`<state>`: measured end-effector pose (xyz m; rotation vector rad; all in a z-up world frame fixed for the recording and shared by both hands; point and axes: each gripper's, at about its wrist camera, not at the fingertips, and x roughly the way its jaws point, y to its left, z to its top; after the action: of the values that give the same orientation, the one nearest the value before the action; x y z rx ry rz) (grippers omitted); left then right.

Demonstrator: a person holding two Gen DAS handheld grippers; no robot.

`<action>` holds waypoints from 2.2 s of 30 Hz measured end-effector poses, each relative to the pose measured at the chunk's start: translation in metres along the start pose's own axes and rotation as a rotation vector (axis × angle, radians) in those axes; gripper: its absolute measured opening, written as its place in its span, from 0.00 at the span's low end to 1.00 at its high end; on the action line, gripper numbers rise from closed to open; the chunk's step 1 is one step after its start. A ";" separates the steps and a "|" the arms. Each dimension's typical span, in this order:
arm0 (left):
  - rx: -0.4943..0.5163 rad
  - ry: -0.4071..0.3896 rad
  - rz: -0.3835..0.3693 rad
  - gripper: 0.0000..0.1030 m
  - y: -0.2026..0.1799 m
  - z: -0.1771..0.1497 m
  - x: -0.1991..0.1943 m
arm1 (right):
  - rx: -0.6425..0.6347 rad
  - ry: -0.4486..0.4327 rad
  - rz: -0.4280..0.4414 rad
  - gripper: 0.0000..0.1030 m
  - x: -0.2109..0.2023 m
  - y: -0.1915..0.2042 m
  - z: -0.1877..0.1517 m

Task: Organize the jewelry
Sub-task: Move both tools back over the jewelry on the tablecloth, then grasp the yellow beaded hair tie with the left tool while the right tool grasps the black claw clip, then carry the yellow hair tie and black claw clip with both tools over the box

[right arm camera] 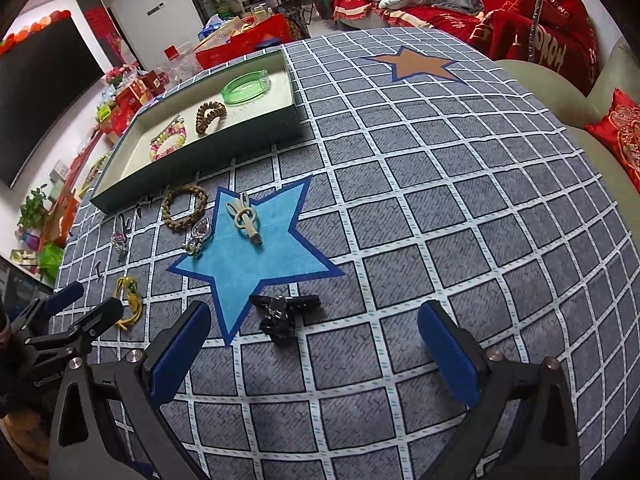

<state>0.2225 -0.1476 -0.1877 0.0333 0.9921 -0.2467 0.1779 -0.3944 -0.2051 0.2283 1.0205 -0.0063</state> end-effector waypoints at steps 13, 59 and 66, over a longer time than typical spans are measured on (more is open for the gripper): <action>0.014 -0.011 0.032 1.00 -0.015 0.001 0.008 | -0.048 0.021 -0.011 0.72 0.012 0.013 -0.009; -0.002 -0.104 -0.146 0.36 0.021 0.050 -0.030 | -0.075 -0.078 0.116 0.19 -0.009 0.041 0.050; -0.015 -0.134 -0.133 0.36 0.039 0.087 -0.021 | -0.086 -0.096 0.145 0.19 -0.002 0.054 0.092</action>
<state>0.2920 -0.1183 -0.1252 -0.0622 0.8640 -0.3590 0.2604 -0.3590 -0.1476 0.2211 0.9047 0.1560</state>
